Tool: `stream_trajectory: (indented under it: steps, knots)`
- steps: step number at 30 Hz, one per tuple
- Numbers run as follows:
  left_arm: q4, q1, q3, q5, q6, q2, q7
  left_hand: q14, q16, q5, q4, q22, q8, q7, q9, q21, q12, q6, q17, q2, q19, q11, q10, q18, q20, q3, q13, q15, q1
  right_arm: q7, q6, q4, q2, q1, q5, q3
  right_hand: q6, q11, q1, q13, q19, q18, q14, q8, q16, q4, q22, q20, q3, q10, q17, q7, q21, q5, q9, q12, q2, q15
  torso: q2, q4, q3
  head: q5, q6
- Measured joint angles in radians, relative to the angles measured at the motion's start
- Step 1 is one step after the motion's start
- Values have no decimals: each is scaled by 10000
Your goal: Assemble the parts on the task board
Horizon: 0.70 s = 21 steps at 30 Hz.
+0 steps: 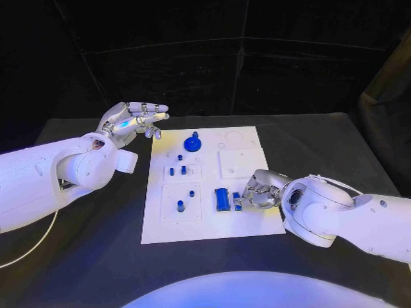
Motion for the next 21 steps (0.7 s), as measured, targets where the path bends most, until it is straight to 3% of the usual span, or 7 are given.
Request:
stream_trajectory:
  steps: [3, 7, 10, 13, 15, 19, 21]
  knots:
    - [-1, 0, 0, 0, 1, 1, 0, 0, 0, 0, 0, 0, 0, 0, 0, 0, 0, 0, 0, 0, 0, 0, 0, 0, 0, 0, 0, 0, 0, -23, -12, -22, 32, 0, -95, 0, 0, 0, -251, 16, 0, 0, 0, 0, 0, -4, 0, 0, -218, 0, 0, 0, 0, -529, 29, 0, 60, 0, 0, -3, -1, -12, 8]
    - [-1, 0, 0, 0, 2, 2, -1, 0, 0, 0, 0, 0, 0, 0, 0, 0, 0, 0, 0, 0, 0, 0, 0, 0, 0, 0, 0, 0, 0, -46, -45, -41, 57, -1, -223, 0, 0, 0, -847, 53, 0, 0, 0, -49, 0, -10, 0, 0, -738, -1, -1, 0, 0, -2257, 80, 0, 106, 0, 0, -3, -2, -21, 10]
    - [-1, 0, 0, 0, 2, 1, -2, 0, 0, 0, 0, 1, 0, 0, 0, 0, 0, 0, 1, 0, 0, 0, 0, 0, 0, 0, 0, 0, 0, -52, -76, -42, 62, -1, -307, 0, 0, 0, -1184, 78, 0, -1, 0, -49, 0, 21, -1, 0, -1097, 0, -1, 0, 0, -2925, 124, -36, 133, 1, 0, -3, -4, -33, 2]
    - [-1, 0, 0, 0, 3, 0, -3, 0, 0, 0, 0, 1, 0, 0, -1, 0, 0, 0, 0, 0, 0, 0, 0, 1, 0, 0, 1, 0, 0, -53, -98, -38, 50, -1, -373, 0, 0, 0, -1178, 98, 0, -1, 0, -66, 0, -21, -1, 0, -1198, -1, -1, 0, 0, -2932, 148, -47, 140, 0, 0, -3, -4, -36, 1]
    - [0, 0, 0, 0, 5, -3, -4, 0, 0, 0, 0, 1, 0, 0, -1, 0, 0, 0, 1, 0, 0, 0, 0, 0, 0, 0, 1, 0, 0, -53, -107, -14, 8, -1, -421, 0, 0, 0, -816, 119, 0, 0, 0, -89, 0, -182, 0, 0, -1240, -1, -1, 0, 0, -2681, 173, -47, 135, 0, 0, -3, -3, -37, -3]
    - [0, 0, -2, 0, 7, -5, -6, 0, 0, 0, 0, 1, 0, 0, 0, 0, 0, 0, 1, 0, 0, 0, 0, 0, 0, 0, 1, 0, 0, -13, -123, 42, -129, -1, -482, 0, -1, 0, -365, 137, 0, -1, 0, -133, -19, -348, 0, 0, -1305, -1, -1, 1, 0, -2665, 197, -125, 118, 1, -2, -3, 2, -37, 21]
    - [-6, 0, -2, 0, 9, -6, -7, 0, 0, 0, 0, 1, 0, 0, 0, -2, 0, 0, 0, 0, 0, 0, 0, 0, 0, 0, 1, 0, 0, 103, -179, 78, -239, -1, -470, 0, -78, 3, -329, 114, 0, -1, 0, -185, -73, -376, -1, 0, -1333, -5, -11, 78, -63, -2665, 197, -200, 103, 1, -9, -3, 2, -41, 40]
